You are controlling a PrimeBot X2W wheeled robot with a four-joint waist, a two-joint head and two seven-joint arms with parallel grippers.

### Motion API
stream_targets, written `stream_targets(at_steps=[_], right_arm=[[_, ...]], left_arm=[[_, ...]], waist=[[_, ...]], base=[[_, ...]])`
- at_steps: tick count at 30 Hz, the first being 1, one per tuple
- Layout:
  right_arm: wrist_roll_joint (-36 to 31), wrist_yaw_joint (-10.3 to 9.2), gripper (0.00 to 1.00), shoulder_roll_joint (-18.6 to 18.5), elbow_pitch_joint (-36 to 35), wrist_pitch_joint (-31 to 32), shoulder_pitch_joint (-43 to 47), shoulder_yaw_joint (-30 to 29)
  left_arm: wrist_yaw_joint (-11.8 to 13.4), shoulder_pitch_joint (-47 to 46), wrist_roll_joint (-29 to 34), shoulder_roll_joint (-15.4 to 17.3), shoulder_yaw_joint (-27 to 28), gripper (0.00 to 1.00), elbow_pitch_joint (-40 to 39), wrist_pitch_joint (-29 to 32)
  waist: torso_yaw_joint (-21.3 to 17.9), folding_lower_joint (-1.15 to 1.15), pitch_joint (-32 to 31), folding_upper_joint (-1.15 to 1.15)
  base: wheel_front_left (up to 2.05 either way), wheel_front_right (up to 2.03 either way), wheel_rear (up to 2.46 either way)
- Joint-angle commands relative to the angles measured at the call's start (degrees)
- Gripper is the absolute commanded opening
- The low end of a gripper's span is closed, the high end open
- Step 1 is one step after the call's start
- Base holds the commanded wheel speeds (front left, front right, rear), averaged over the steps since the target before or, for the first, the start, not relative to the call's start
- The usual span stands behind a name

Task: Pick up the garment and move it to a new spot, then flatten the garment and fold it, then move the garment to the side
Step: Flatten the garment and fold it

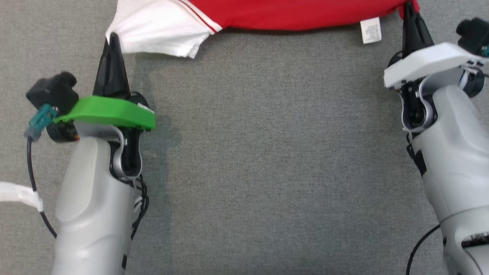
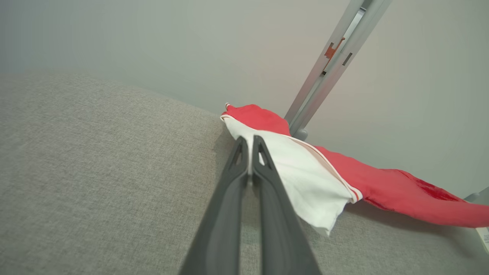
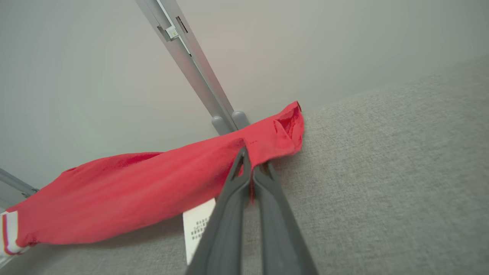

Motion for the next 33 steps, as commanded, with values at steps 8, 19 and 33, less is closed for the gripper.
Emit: stream_targets(at_steps=[8, 19, 33], right_arm=[[4.6, -0.08, 0.00, -0.5, -15.2, -0.1, 20.3, -0.6], [6.1, -0.08, 0.00, 0.4, -30.5, 0.3, 47.9, -4.6], [3.8, -0.08, 0.00, 4.6, -40.1, 10.0, 63.4, -9.1]], left_arm=[[-0.1, 17.2, 0.4, 0.2, 1.4, 0.00, -9.5, -0.3], [5.1, 42.5, -0.1, 0.7, -0.9, 0.00, -26.7, 4.3], [10.4, 56.7, 0.4, 2.8, -2.7, 0.00, -39.6, 13.2]], waist=[[-0.5, 0.00, -12.1, 0.00], [0.5, 0.00, -25.6, 0.00], [-0.1, 0.00, -27.3, 0.00]], base=[[0.00, 0.00, 0.00], [0.00, 0.00, 0.00], [0.00, 0.00, 0.00]])
